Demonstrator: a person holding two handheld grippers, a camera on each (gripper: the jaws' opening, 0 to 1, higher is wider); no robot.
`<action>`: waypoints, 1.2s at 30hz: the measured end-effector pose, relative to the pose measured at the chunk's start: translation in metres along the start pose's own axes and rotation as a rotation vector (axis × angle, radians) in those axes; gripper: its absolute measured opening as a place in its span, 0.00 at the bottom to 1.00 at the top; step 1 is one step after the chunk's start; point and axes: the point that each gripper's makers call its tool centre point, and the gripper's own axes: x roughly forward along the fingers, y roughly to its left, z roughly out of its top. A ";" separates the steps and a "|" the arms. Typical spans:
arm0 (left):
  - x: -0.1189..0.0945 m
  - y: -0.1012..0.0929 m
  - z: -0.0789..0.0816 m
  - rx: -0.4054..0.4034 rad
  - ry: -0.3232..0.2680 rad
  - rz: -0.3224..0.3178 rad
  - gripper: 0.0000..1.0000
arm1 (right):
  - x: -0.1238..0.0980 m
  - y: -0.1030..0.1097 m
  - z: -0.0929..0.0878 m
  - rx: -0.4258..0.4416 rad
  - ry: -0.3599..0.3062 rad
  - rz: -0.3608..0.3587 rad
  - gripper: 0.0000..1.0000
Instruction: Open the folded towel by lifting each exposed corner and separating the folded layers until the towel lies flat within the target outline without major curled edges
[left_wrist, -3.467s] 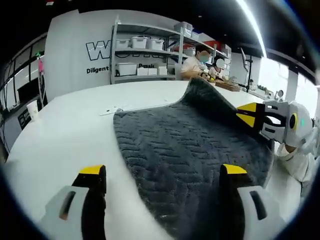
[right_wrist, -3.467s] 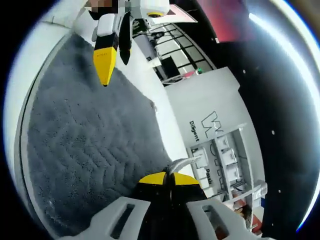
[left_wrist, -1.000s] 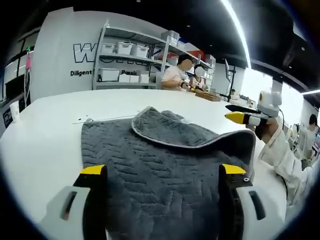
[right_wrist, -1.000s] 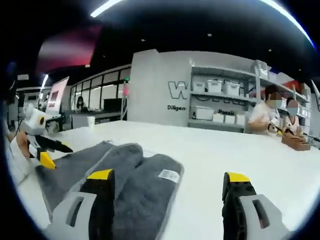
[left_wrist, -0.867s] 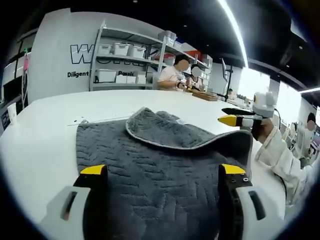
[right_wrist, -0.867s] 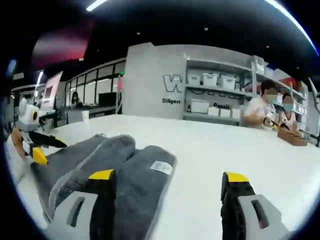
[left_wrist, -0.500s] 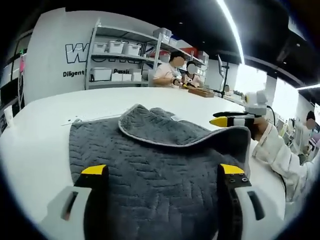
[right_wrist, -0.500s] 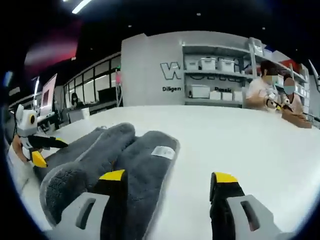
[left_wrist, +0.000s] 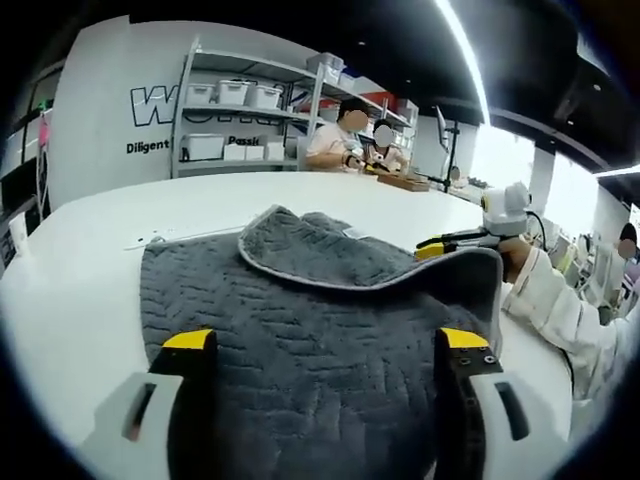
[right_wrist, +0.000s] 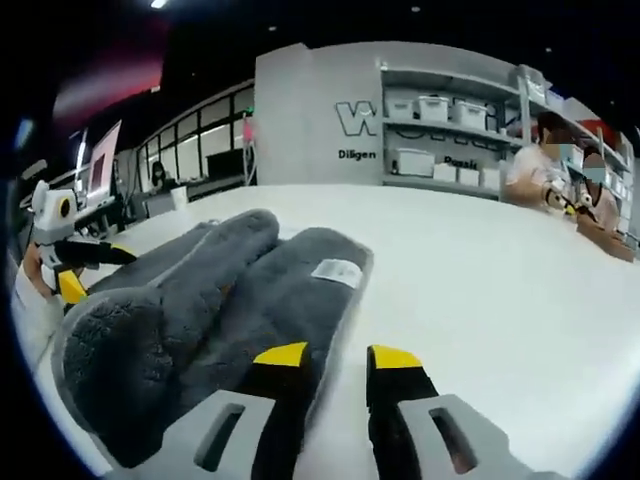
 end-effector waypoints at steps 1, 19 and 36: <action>0.000 -0.001 0.000 0.000 0.001 -0.002 0.89 | 0.001 0.001 -0.002 -0.001 0.010 0.005 0.13; -0.002 -0.002 0.000 0.013 0.008 -0.001 0.95 | -0.001 0.001 -0.008 -0.078 0.045 -0.012 0.00; -0.001 -0.002 -0.004 0.013 0.027 -0.001 0.98 | -0.006 -0.012 -0.011 -0.297 0.127 -0.147 0.00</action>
